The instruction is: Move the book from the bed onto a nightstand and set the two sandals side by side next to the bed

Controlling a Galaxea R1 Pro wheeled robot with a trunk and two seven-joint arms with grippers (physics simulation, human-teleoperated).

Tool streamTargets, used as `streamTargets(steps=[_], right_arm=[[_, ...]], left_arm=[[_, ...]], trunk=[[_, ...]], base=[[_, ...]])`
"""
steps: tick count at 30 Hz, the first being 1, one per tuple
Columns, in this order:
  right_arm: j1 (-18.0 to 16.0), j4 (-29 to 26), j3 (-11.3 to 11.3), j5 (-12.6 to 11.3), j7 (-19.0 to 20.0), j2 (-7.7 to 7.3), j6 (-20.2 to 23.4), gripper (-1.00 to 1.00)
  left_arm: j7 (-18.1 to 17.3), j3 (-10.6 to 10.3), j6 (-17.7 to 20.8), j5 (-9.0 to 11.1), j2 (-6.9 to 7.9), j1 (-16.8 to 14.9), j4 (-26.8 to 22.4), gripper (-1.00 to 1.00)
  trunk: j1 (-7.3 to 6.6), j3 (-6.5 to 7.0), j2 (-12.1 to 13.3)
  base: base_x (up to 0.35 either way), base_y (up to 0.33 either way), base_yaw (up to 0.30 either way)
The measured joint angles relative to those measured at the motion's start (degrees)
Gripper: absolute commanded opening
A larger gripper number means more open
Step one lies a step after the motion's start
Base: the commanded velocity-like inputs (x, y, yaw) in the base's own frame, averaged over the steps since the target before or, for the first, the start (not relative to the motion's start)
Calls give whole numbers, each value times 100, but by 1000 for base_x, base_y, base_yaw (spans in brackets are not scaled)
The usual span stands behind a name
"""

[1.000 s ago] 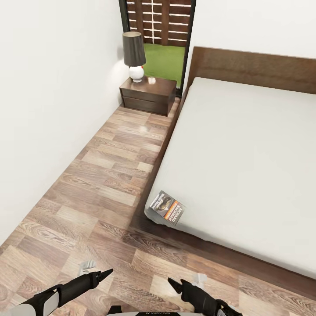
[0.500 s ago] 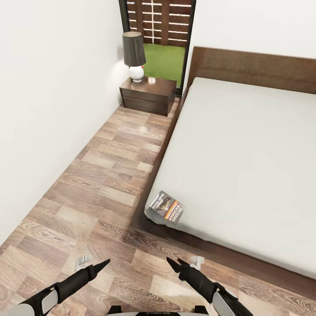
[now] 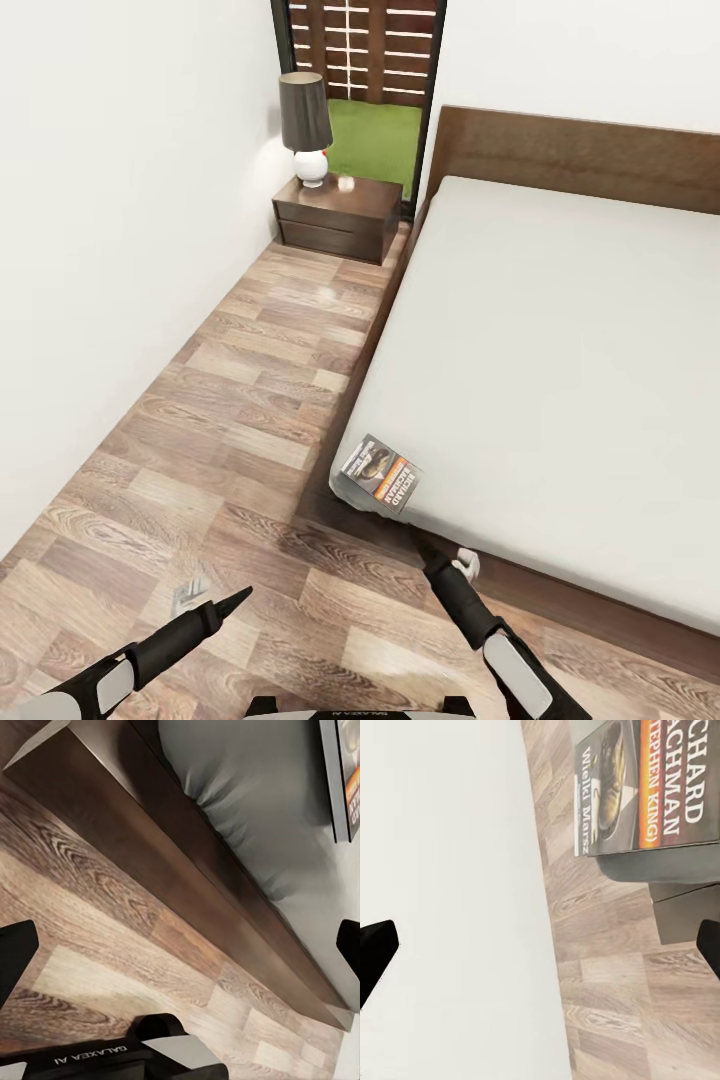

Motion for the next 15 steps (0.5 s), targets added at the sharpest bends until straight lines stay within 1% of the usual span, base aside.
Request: streamTargets(steps=[6, 8, 11, 13, 15], right_arm=[[0, -18, 0, -48, 4, 47, 1, 100], [-1, -16, 2, -117, 4, 69, -1, 100], [-2, -13, 28, -419, -1, 151, -2, 100], [-2, -17, 34, -543, -2, 189, 1, 100], [-2, -19, 35, -604, -1, 205, 4, 100]], left_arm=[[13, -8, -1, -6, -7, 0, 4, 100], [16, -9, -1, -8, -9, 0, 6, 100], [22, -10, -1, -9, -16, 0, 7, 100], [21, -9, -1, -10, -16, 0, 7, 100], [18, -9, -1, -10, -16, 0, 7, 100]], trunk=[[0, 0, 0], [0, 0, 0], [0, 0, 0], [0, 0, 0], [0, 0, 0]], base=[[0, 0, 0], [0, 0, 0], [0, 0, 0], [0, 0, 0], [0, 0, 0]])
